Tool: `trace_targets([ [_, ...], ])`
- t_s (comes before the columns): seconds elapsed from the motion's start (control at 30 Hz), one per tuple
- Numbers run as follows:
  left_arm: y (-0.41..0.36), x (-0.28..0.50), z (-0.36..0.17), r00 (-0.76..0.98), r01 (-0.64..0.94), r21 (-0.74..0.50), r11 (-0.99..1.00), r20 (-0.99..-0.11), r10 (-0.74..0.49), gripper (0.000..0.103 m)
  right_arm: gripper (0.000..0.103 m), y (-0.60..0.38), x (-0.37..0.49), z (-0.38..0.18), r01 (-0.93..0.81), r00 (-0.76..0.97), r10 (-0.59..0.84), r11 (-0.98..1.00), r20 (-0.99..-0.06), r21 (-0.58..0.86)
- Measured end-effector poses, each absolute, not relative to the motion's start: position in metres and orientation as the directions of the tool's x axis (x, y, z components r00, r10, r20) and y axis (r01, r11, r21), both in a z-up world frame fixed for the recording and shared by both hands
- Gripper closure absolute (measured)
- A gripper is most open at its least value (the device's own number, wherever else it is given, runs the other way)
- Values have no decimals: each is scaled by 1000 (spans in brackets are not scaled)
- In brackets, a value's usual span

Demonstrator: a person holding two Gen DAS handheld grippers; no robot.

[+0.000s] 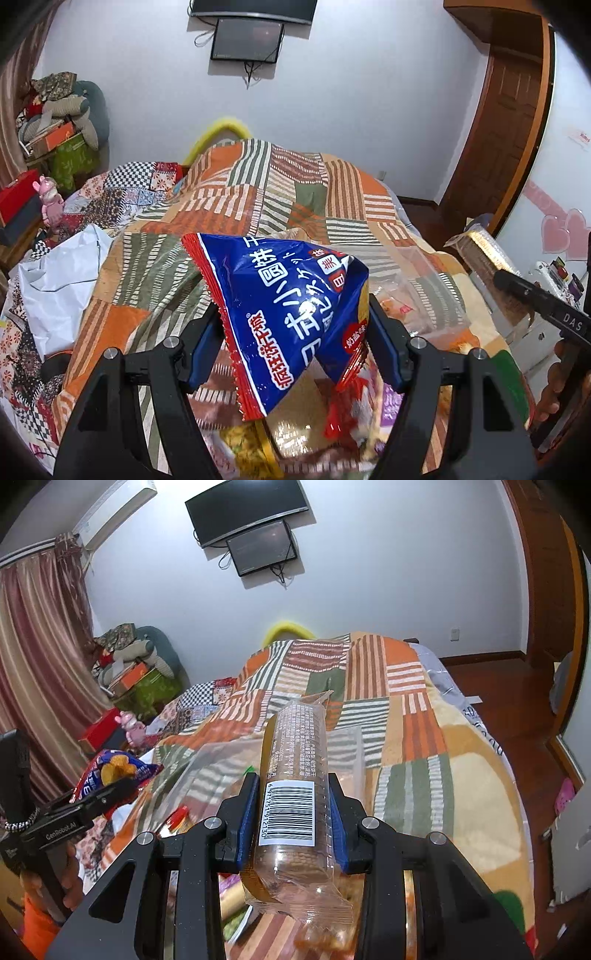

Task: Organize snacks
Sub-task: 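Drop the blue chip bag into the box with the left tool while the right tool places the wafer roll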

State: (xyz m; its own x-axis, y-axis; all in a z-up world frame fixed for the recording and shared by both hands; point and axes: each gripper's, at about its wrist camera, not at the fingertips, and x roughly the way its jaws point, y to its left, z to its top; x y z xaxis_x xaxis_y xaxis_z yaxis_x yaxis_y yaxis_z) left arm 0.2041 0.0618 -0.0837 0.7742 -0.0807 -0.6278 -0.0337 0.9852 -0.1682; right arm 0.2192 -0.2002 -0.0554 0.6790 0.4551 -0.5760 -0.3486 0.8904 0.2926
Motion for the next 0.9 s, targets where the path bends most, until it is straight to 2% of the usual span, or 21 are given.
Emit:
trace_targets([
  [0.23, 58, 239, -103, 735, -19, -147, 989, -672, -86, 32, 71, -194, 248, -66, -336, 664, 441, 897, -603, 286],
  [0.53, 61, 272, -124, 679, -3, -188, 982, -721, -136, 32, 71, -182, 276, -90, -331, 610, 430, 902, -665, 279],
  [0.9, 60, 281, -131, 661, 11, -195, 981, -734, -153, 34, 71, -175, 291, -111, -327, 562, 402, 911, -723, 253],
])
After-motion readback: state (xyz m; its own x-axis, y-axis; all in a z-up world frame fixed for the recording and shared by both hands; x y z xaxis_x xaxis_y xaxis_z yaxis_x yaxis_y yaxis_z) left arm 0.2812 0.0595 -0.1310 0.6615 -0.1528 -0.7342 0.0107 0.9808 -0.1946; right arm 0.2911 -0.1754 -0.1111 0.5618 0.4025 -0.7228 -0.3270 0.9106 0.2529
